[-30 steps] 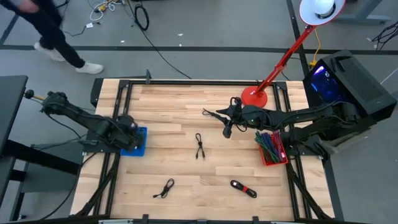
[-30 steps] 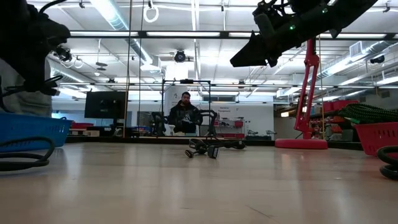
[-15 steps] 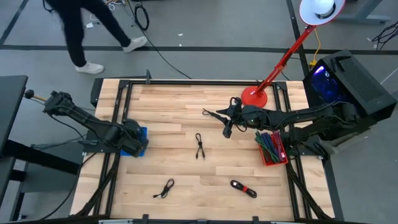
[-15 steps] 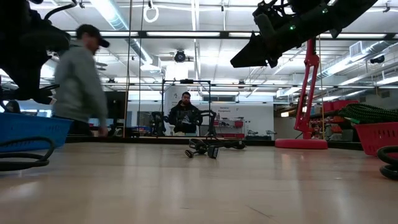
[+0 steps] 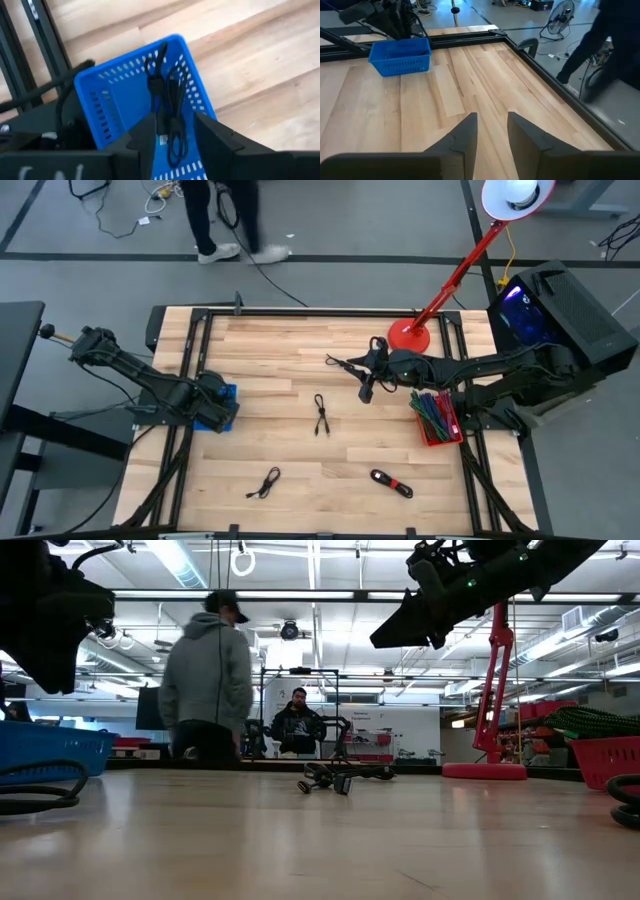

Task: Pick & Place USB Port
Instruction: Put the black charger cable into the blue basket

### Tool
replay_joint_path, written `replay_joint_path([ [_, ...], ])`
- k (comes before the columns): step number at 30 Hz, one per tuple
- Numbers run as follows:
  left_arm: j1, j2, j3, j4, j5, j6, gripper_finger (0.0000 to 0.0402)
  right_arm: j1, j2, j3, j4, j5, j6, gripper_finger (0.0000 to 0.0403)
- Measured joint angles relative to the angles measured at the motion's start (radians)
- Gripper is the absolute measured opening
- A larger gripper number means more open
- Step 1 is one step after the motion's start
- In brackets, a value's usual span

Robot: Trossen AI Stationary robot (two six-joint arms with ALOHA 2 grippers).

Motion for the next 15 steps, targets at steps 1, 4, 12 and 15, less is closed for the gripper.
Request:
replay_joint_path([
  [1, 0.0, 0.0, 0.0, 0.001, -0.02, 0.002, 0.0141, 0.0, 0.0, 0.0, 0.0, 0.0, 0.0, 0.0109],
  [4, 0.0, 0.0, 0.0, 0.018, -0.113, 0.032, 0.0148, 0.0, 0.0, 0.0, -0.001, 0.0, 0.0, 0.0109],
  [12, 0.001, 0.0, 0.0, 0.196, -0.316, 0.34, 0.0139, -0.041, 0.0, 0.0, -0.007, -0.002, -0.05, 0.0109],
  [15, 0.001, 0.0, 0.0, 0.262, -0.406, 0.46, 0.0138, -0.112, 0.014, 0.032, -0.072, -0.027, -0.052, 0.0109],
])
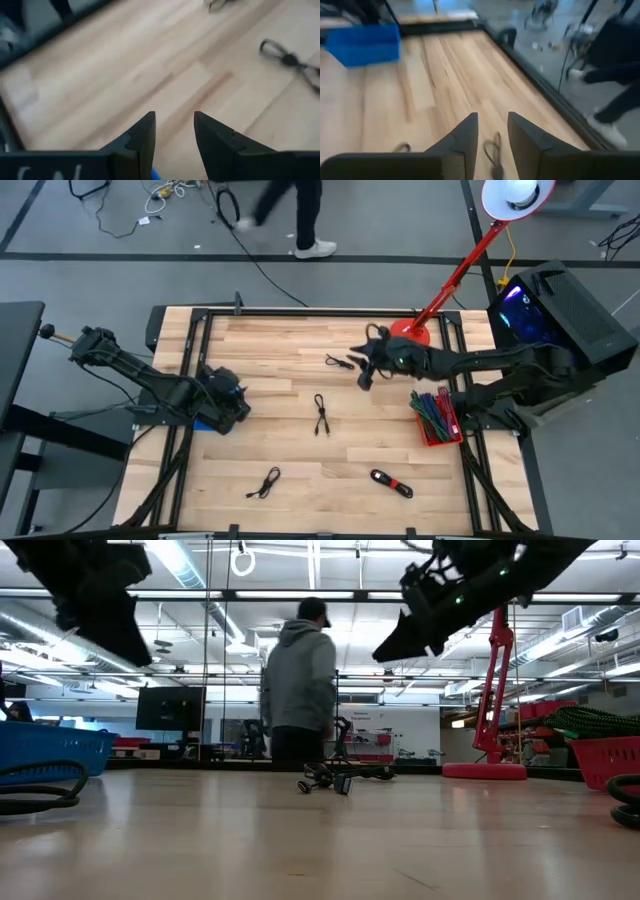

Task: Pick & Place USB Port
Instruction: Put the black charger cable into the blue basket

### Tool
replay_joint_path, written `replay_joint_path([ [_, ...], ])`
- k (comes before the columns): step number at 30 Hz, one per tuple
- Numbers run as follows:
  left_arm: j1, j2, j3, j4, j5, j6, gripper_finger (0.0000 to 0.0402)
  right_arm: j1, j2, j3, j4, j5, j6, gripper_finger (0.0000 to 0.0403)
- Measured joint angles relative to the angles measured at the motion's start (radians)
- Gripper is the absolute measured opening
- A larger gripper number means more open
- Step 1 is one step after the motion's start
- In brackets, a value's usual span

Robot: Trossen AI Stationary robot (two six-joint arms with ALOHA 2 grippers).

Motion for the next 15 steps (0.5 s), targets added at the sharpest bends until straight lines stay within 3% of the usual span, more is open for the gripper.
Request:
replay_joint_path([
  [4, 0.0, 0.0, 0.0, 0.082, -0.099, 0.135, 0.0138, -0.104, 0.074, 0.064, -0.124, -0.124, 0.0, 0.0109],
  [8, 0.0, 0.0, 0.0, 0.203, -0.126, 0.296, 0.0138, -0.154, 0.192, 0.11, -0.139, -0.222, -0.001, 0.0109],
  [15, 0.0, 0.0, 0.0, 0.466, -0.133, 0.716, 0.0138, -0.171, 0.377, 0.197, -0.15, -0.251, -0.053, 0.0127],
])
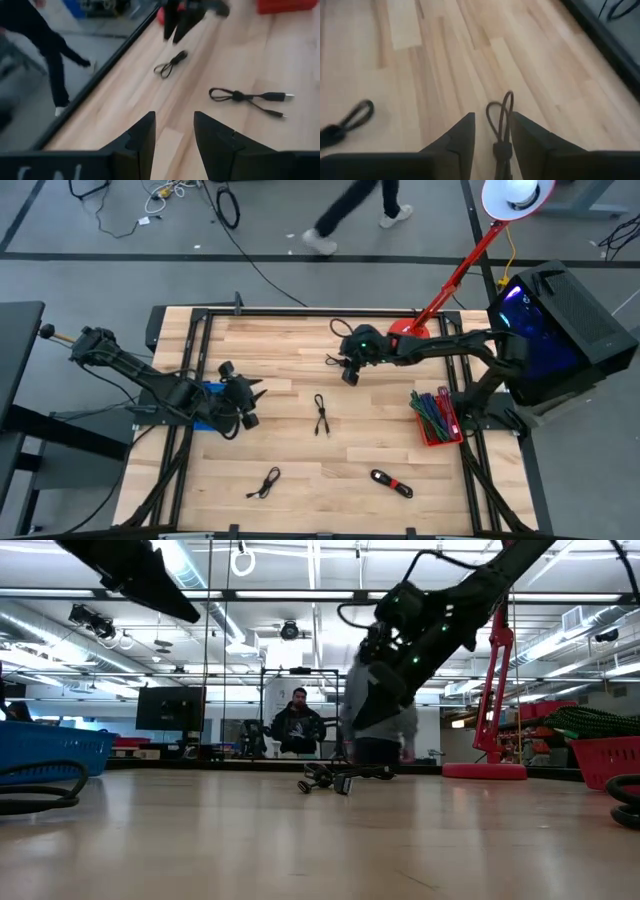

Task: Pick & Place USB Port
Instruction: Put the black charger cable into the blue basket

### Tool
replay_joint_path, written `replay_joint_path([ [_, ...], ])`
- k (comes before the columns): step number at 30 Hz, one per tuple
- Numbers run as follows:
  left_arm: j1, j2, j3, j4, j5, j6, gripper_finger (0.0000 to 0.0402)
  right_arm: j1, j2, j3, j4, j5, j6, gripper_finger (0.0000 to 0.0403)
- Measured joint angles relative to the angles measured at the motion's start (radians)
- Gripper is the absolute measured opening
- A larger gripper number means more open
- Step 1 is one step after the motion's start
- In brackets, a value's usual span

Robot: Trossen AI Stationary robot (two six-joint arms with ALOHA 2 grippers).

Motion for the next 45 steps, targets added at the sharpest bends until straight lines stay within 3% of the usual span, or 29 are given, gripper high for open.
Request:
replay_joint_path([
  [3, 0.0, 0.0, 0.0, 0.034, 0.0, 0.079, 0.0138, -0.008, 0.043, 0.023, -0.02, 0.0, -0.008, 0.0147],
  [13, 0.0, 0.0, 0.0, 0.034, 0.034, 0.08, 0.0138, -0.04, 0.088, 0.024, -0.093, 0.074, 0.012, 0.0204],
  [25, 0.0, 0.0, 0.0, 0.065, 0.037, 0.08, 0.0138, -0.037, 0.186, 0.026, -0.1, 0.07, 0.02, 0.021],
  [29, 0.0, 0.0, 0.0, 0.076, 0.036, 0.081, 0.0138, -0.036, 0.208, 0.028, -0.113, 0.076, 0.019, 0.0171],
  [34, 0.0, 0.0, 0.0, 0.129, 0.006, 0.092, 0.0138, -0.038, 0.21, 0.028, -0.12, 0.007, 0.01, 0.0031],
  [40, 0.032, 0.0, 0.0, 0.209, -0.023, 0.091, 0.0138, -0.038, 0.192, 0.026, -0.119, -0.022, 0.041, 0.0019],
  [45, 0.087, 0.0, 0.0, 0.351, 0.021, 0.161, 0.0138, -0.015, 0.084, 0.025, -0.148, -0.043, 0.053, 0.0019],
])
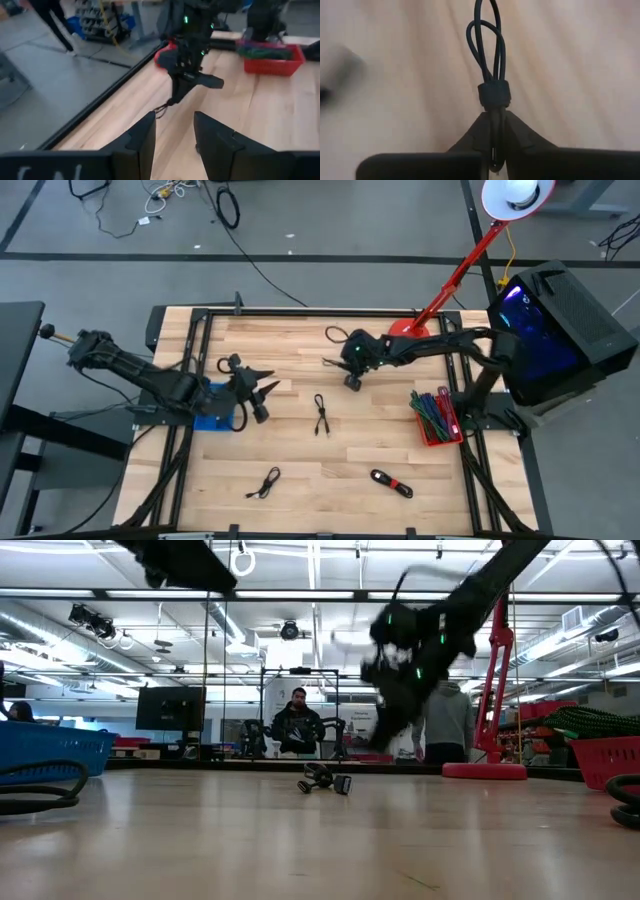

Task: Pick & Place USB Port
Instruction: Put the black charger cable into the blue basket

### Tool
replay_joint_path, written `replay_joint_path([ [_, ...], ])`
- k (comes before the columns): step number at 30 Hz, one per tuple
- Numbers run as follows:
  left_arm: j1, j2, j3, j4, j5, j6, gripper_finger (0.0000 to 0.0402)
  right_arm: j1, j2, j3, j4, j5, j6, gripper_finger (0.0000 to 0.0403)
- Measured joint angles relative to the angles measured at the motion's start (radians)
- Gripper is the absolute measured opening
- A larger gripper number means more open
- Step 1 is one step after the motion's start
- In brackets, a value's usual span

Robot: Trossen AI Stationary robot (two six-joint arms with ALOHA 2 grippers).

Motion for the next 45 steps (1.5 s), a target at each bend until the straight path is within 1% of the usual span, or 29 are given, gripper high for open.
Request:
replay_joint_path([
  [2, 0.022, 0.0, 0.0, 0.069, 0.028, 0.055, 0.0138, 0.011, -0.063, 0.017, 0.026, -0.011, -0.01, 0.0019],
  [8, 0.098, 0.0, 0.0, 0.253, 0.088, 0.185, 0.0138, 0.047, -0.249, 0.055, 0.022, -0.019, -0.026, 0.0019],
  [10, 0.129, 0.0, 0.0, 0.32, 0.127, 0.233, 0.0138, 0.058, -0.32, 0.064, 0.037, -0.018, -0.036, 0.0019],
  [13, 0.181, 0.0, 0.0, 0.443, 0.238, 0.302, 0.0138, 0.07, -0.418, 0.065, 0.086, -0.014, -0.037, 0.0019],
  [16, 0.234, 0.0, 0.0, 0.577, 0.4, 0.373, 0.0138, 0.102, -0.509, 0.07, 0.168, -0.017, -0.036, 0.0019],
  [17, 0.25, 0.0, 0.0, 0.615, 0.444, 0.387, 0.0138, 0.118, -0.531, 0.07, 0.185, -0.021, -0.036, 0.0019],
  [19, 0.283, 0.0, 0.0, 0.67, 0.502, 0.395, 0.0138, 0.153, -0.554, 0.07, 0.227, -0.039, -0.036, 0.0019],
  [21, 0.313, 0.0, 0.0, 0.697, 0.528, 0.394, 0.0138, 0.194, -0.566, 0.067, 0.27, -0.069, -0.038, 0.0019],
  [23, 0.341, 0.0, 0.0, 0.712, 0.562, 0.385, 0.0138, 0.238, -0.567, 0.068, 0.32, -0.077, -0.047, 0.0019],
  [28, 0.384, 0.017, 0.0, 0.765, 0.715, 0.345, 0.0138, 0.33, -0.535, 0.068, 0.372, -0.005, -0.089, 0.0019],
  [30, 0.39, 0.031, 0.0, 0.786, 0.763, 0.338, 0.0138, 0.354, -0.516, 0.068, 0.423, 0.017, -0.111, 0.0019],
  [33, 0.391, 0.072, 0.001, 0.863, 0.834, 0.337, 0.0138, 0.37, -0.494, 0.068, 0.465, 0.018, -0.13, 0.0019],
  [41, 0.39, 0.169, 0.0, 0.975, 0.87, 0.338, 0.0138, 0.37, -0.428, 0.068, 0.53, 0.019, -0.103, 0.0019],
  [45, 0.39, 0.196, 0.0, 1.02, 0.896, 0.344, 0.0138, 0.371, -0.391, 0.068, 0.552, 0.018, -0.1, 0.0019],
])
